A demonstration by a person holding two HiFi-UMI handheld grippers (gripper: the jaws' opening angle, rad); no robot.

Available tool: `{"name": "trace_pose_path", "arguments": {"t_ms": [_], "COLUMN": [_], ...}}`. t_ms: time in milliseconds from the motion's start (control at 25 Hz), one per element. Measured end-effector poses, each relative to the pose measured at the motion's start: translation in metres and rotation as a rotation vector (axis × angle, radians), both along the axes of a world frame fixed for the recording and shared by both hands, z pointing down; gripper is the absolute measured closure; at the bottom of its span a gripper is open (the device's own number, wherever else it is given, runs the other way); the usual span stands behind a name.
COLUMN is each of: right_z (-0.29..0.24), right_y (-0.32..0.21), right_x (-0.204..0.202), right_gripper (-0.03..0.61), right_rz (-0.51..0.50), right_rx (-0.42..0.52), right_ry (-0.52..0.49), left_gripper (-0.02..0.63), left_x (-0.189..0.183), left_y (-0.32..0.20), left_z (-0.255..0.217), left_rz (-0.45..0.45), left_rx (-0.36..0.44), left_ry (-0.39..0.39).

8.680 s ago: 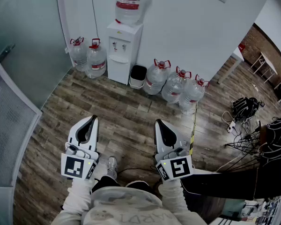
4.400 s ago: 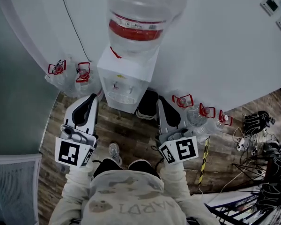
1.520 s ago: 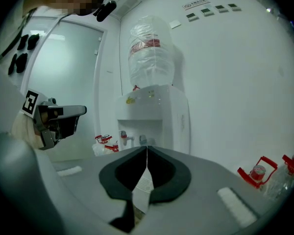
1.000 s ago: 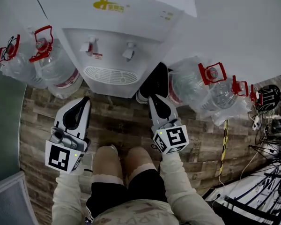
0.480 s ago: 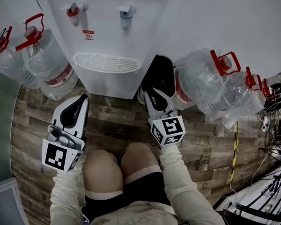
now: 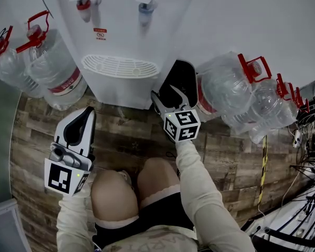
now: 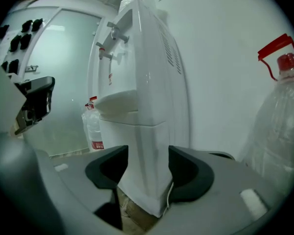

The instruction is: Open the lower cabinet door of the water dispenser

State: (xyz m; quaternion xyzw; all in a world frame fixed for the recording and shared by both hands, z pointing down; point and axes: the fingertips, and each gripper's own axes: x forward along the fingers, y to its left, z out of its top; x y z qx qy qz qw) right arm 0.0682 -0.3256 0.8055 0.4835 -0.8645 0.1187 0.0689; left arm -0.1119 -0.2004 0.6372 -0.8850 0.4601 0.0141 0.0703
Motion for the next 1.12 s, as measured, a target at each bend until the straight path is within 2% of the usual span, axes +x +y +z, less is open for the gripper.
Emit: {"name": "trace_pose_path", "arguments": {"t_ms": [80,280,480,680,1120], "right_z": [0.003,0.009,0.007,0.007,0.007], "right_y": [-0.008,-0.017,-0.020,-0.020,-0.014], "right_x": [-0.004,-0.018,-0.019,-0.016,-0.015], "right_gripper": [0.304,0.291,0.291,0.334,0.356], "right_rz": [-0.002,-0.018,0.006,0.032,0.063], "right_rx": [-0.011,-0.030,-0.056,-0.062,-0.068], "right_ry": [0.002,0.029,-0.007,-0.006,0.031], "left_gripper": [0.611,0.611,0.611,0.611,0.611], "left_x": [-0.002,-0.009,-0.018,-0.022,-0.022], "left_y": [0.000,-0.001,-0.003,-0.006,-0.005], "left_z": [0.001,0.002,0.005,0.007,0.005], "left_rz": [0.001,-0.003,-0.012,-0.012,-0.004], "left_rx": [0.000,0.001,0.000,0.000,0.012], "left_ry": [-0.001,0.001,0.005,0.013,0.025]}}
